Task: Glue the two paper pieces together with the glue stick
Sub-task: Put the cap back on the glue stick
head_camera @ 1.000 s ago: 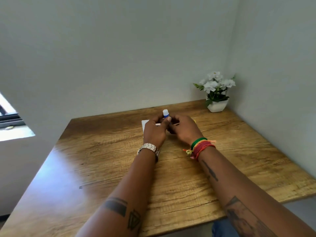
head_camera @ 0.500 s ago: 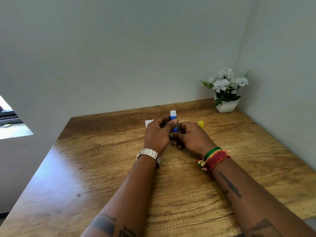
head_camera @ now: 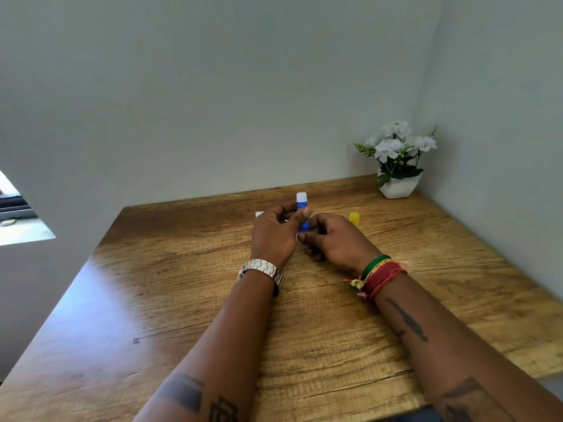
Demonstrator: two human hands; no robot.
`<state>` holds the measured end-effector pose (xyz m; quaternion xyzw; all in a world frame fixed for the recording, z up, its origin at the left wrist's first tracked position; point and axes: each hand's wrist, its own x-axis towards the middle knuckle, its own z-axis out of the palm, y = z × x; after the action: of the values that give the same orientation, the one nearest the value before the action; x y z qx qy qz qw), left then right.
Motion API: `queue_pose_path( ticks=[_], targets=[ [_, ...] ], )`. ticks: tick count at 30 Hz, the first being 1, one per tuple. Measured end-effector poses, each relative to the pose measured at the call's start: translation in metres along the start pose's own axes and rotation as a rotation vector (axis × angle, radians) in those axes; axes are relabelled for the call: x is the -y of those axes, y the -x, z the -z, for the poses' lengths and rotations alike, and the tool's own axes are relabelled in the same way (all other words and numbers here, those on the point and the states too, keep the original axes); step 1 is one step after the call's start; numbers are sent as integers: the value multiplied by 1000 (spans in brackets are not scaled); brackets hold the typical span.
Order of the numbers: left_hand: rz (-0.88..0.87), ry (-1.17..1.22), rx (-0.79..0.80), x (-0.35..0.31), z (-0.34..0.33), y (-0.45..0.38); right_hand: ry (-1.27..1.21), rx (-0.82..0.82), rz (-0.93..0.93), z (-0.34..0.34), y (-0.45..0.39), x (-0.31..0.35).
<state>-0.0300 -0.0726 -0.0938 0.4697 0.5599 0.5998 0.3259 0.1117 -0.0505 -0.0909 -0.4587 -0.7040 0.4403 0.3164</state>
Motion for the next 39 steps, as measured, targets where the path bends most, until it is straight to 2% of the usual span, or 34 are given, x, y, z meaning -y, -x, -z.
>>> queue_pose_path(
  ticks=[4,10,19,25,33,39],
  targets=[
    [-1,45,-2,-2,0,0,-5,-76,-13,-3,-2,-2],
    [-23,19,-19,0,1,5,-40,81,46,0,2,0],
    [-17,8,-2,2,-1,3,10,-58,-6,-3,0,-1],
    [-40,-9,-25,-1,0,4,14,79,45,0,3,2],
    [-59,-107,-22,0,-2,5,29,-56,-10,-1,2,1],
    [-68,-92,-41,0,-1,5,-77,-12,32,-2,4,2]
  ],
)
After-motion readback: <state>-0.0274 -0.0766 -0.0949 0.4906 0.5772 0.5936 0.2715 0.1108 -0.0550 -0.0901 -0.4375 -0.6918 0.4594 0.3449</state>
